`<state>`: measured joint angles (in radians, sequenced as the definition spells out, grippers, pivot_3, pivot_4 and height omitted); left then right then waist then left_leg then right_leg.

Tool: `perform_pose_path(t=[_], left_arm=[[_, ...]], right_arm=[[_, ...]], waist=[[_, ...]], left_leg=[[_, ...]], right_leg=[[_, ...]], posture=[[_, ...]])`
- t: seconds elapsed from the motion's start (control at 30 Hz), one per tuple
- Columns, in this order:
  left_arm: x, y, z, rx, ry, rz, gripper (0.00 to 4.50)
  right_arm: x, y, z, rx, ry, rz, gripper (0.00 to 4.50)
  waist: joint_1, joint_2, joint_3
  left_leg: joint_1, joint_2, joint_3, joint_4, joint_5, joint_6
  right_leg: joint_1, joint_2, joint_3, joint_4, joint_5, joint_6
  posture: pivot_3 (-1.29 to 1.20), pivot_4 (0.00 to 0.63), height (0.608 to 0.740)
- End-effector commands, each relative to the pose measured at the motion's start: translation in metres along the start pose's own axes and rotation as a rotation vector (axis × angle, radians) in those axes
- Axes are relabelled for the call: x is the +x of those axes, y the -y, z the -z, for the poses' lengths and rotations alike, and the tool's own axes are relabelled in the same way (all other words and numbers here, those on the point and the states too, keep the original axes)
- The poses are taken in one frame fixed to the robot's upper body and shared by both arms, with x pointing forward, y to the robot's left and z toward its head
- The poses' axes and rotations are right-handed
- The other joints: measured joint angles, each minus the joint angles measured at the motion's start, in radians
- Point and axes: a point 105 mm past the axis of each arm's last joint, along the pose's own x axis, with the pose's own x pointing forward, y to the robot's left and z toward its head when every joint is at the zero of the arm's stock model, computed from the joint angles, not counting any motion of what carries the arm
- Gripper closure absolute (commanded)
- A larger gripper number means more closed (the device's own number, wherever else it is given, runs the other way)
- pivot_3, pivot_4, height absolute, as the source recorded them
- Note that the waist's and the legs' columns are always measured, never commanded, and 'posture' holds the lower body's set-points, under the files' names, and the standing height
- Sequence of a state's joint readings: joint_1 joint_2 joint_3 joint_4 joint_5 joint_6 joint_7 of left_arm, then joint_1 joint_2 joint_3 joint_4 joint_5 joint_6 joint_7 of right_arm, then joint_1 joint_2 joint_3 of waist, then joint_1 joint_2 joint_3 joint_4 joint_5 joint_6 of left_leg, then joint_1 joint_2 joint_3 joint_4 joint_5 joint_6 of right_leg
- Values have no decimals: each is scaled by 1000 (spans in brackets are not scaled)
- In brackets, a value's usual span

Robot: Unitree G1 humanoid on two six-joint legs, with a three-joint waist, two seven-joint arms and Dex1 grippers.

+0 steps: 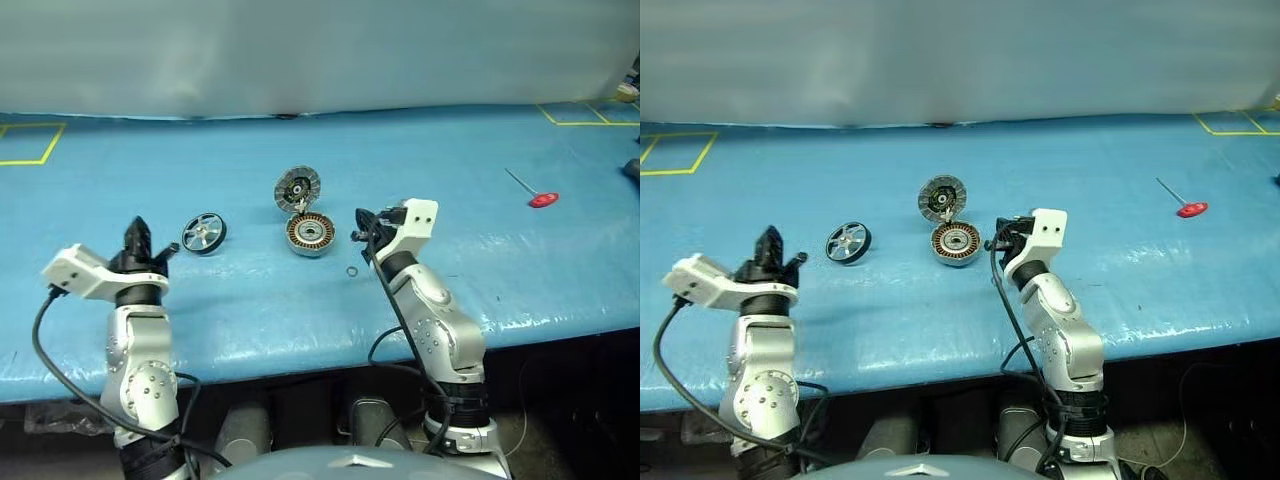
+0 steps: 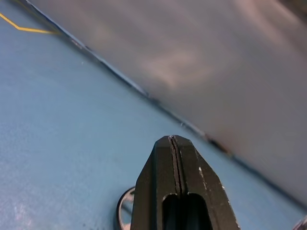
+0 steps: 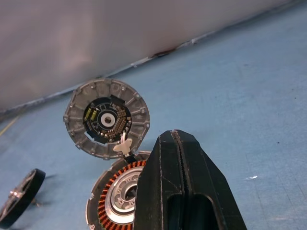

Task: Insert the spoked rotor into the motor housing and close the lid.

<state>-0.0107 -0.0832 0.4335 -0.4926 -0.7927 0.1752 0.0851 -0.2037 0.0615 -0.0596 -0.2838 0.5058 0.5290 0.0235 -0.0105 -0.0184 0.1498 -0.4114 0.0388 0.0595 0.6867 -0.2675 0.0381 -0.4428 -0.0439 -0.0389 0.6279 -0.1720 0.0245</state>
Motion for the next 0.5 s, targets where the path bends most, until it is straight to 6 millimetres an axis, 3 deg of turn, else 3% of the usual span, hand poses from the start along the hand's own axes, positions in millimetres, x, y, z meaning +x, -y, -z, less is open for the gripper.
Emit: perform_pose_path(t=[0.03, 0.13, 0.5], left_arm=[[-1, 9, -5, -133, 56, 4, 4492], [-2, 13, -6, -200, 60, 33, 4492], [-1, 18, -7, -219, 58, 60, 919]], right_arm=[[4, -26, -25, 207, 137, -64, 4500], [2, -28, -28, 315, 155, -84, 4500], [1, -30, -34, 400, 169, -118, 960]], waist=[[-1, 0, 0], [-1, 0, 0], [-2, 0, 0]], left_leg=[[0, -2, 0, 0, 0, 0], [0, -3, 0, 0, 0, 0], [0, -3, 0, 0, 0, 0]], right_leg=[[0, 0, 0, 0, 0, 0], [0, 0, 0, 0, 0, 1], [0, 1, 1, 0, 0, 1]], posture=[[0, 150, 740], [0, 150, 740], [0, 150, 740]])
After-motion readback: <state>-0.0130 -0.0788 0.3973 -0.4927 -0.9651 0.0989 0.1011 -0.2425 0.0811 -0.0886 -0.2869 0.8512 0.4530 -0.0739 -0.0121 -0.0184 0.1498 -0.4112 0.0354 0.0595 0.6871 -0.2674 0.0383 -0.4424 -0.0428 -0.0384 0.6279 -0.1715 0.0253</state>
